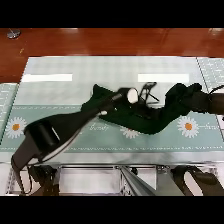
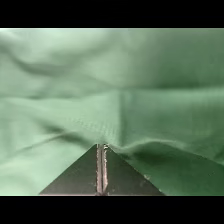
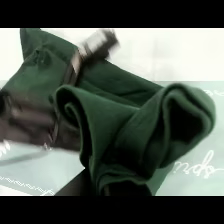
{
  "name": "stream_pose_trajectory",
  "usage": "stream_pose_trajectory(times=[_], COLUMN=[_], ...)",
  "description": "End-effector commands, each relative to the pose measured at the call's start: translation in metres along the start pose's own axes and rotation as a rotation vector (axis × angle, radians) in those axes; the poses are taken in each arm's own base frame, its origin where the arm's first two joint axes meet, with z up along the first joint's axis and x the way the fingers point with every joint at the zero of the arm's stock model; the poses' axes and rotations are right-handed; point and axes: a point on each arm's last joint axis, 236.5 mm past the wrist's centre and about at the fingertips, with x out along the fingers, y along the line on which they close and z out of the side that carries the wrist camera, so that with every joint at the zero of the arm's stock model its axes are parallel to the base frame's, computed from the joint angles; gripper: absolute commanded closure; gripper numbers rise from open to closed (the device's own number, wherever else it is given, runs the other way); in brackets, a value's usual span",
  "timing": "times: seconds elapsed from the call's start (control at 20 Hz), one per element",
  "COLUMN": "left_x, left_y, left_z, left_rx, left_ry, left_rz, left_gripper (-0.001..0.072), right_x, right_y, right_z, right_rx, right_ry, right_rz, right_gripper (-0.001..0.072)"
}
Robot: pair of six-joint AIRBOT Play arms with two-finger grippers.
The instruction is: Fold the shirts.
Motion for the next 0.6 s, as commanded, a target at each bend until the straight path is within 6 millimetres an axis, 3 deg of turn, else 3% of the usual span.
stream_pose_trajectory(times=[0.0, 0.15, 0.25, 0.3, 0.35, 0.45, 0.55], left_x=[-0.074, -0.179, -0.261, -0.301, -0.338, -0.391, -0.415], left_y=[0.062, 0.13, 0.183, 0.196, 0.204, 0.203, 0.185], left_z=[0.036, 0.054, 0.038, 0.029, 0.023, 0.006, -0.027], left_rx=[-0.08, -0.103, -0.14, -0.177, -0.211, -0.237, -0.222], left_ry=[-0.017, -0.073, -0.079, -0.128, -0.218, -0.411, -0.558], left_rz=[0.061, 0.185, 0.338, 0.368, 0.388, 0.431, 0.457], left_gripper=[0.0694, 0.0692, 0.0692, 0.0692, 0.0693, 0.0692, 0.0692], right_x=[0.003, 0.025, 0.047, 0.059, 0.073, 0.109, 0.151], right_y=[0.004, 0.022, 0.043, 0.054, 0.066, 0.093, 0.118], right_z=[0.0, -0.003, -0.003, 0.0, 0.004, 0.012, 0.014], right_rx=[0.015, -0.009, -0.052, -0.075, -0.1, -0.144, -0.186], right_ry=[0.008, 0.064, 0.109, 0.128, 0.147, 0.19, 0.252], right_rz=[0.013, 0.073, 0.117, 0.136, 0.152, 0.184, 0.206], right_gripper=[0.0678, 0.0678, 0.0678, 0.0678, 0.0679, 0.0678, 0.0678])
